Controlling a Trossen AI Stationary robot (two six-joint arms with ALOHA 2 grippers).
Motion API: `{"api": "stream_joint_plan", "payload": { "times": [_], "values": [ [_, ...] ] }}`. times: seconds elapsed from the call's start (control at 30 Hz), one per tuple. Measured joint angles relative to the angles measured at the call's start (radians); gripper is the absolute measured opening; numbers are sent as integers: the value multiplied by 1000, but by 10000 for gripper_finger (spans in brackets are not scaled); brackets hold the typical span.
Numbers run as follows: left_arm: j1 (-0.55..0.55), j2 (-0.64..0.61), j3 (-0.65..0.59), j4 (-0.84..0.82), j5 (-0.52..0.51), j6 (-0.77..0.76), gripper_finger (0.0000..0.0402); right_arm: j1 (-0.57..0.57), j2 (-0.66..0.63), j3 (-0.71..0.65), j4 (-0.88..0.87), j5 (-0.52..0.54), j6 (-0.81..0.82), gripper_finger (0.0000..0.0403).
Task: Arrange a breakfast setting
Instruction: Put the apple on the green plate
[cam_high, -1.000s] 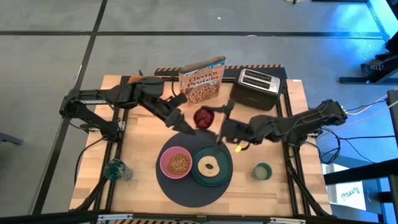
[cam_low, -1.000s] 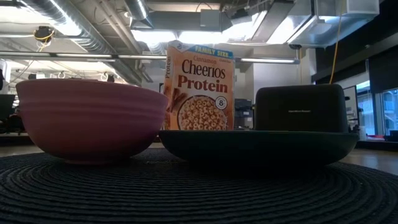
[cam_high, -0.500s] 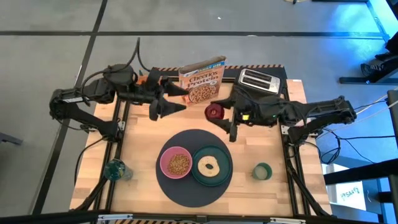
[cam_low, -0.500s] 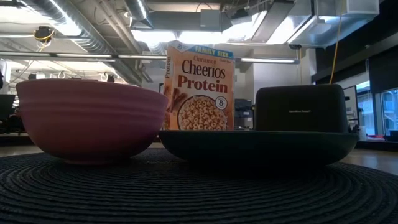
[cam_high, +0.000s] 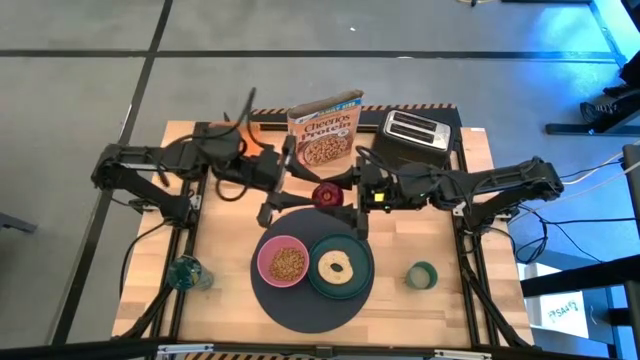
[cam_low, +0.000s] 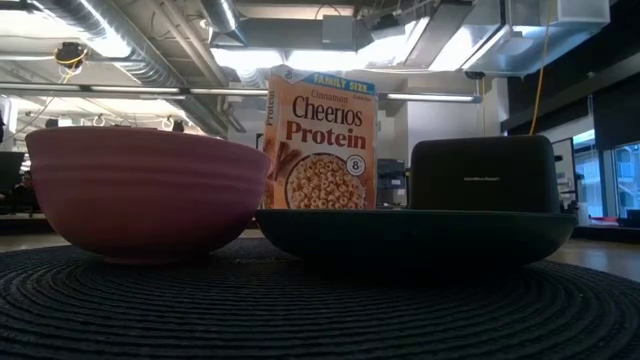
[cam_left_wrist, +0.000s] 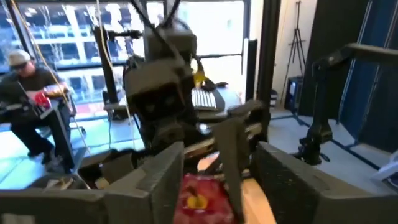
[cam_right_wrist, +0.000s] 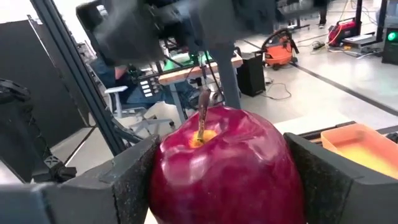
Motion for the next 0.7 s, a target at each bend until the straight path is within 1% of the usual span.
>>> {"api": "stream_joint_plan", "payload": {
  "times": [0.13,0.2,0.43,0.57,0.7],
  "values": [
    [18,21,-1,-9,24,-9,170,0,0,0,3,0,-2,295],
    [28,22,-1,-41,24,-28,162,0,0,0,2,0,-3,292],
    [50,38,-1,-61,25,-25,157,0,0,0,2,0,-30,293],
    [50,50,0,-50,61,-19,156,0,0,0,-5,8,-52,292],
    [50,57,0,-49,73,23,138,0,0,0,-12,11,-53,293]
  ]
}}
